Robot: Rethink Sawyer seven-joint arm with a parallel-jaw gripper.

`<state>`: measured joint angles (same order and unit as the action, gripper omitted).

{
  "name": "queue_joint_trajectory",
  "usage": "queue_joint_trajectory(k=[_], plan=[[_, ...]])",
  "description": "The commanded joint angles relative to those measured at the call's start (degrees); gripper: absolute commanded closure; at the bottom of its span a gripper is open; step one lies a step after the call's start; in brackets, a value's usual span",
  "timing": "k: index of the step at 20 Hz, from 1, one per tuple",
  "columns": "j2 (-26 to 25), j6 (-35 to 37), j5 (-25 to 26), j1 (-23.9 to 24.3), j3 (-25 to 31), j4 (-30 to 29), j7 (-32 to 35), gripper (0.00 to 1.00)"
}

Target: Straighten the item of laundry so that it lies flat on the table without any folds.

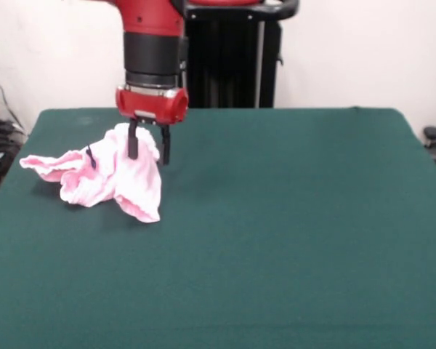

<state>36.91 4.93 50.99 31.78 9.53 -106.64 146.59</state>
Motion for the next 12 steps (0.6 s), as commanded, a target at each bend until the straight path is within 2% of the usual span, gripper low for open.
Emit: queue_joint_trajectory(k=[1, 5, 9, 11, 12], plan=[[-6.4, -6.2, 5.1, -9.6, -6.7, 6.2, 1.1, 0.00], [-10.7, -11.8, 1.9, -17.3, -16.1, 10.3, 4.7, 0.00], [-16.3, -16.9, -5.5, -25.6, -26.8, 13.5, 7.0, 0.00], [-19.9, -19.8, -11.0, -30.5, -33.7, 14.7, 7.7, 0.00], [-20.2, -19.6, -12.4, -31.4, -35.0, 14.5, 7.8, 0.00]])
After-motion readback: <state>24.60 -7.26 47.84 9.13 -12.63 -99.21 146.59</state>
